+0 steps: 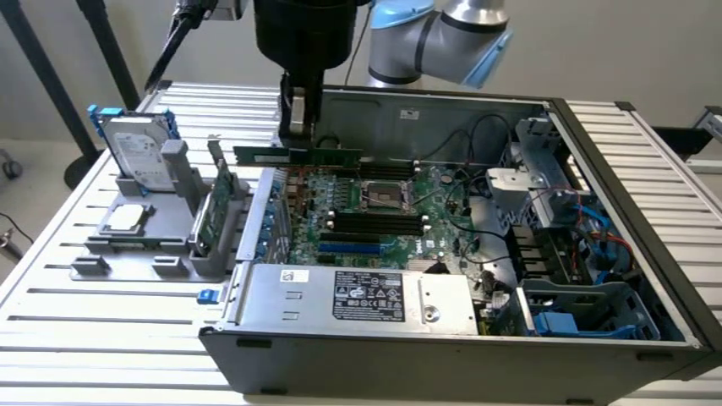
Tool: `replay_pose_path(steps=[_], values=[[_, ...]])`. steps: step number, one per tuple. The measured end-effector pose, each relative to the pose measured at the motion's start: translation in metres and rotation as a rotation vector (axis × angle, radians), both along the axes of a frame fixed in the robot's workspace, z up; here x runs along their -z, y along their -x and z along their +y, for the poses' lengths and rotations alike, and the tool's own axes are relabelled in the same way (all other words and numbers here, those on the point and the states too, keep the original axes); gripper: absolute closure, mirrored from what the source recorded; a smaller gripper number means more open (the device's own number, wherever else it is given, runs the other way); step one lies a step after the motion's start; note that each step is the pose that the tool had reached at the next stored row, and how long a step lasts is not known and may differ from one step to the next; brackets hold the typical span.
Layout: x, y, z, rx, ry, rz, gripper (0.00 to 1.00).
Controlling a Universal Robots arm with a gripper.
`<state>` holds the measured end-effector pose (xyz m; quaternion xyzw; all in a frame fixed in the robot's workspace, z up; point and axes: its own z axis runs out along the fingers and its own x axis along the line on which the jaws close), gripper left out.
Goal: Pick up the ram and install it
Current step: 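Pick up the ram and move it above insertion slot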
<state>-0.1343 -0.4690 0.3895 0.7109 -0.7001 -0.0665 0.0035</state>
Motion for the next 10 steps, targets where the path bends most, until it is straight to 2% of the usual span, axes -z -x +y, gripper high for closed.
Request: replay_pose_path(steps=[6,10], values=[[0.0017,-0.027,0.0003,0.0,0.0,0.0001,0.86],[0.0065,-0.045,0.0018,0.0,0.0,0.0001,0.86]])
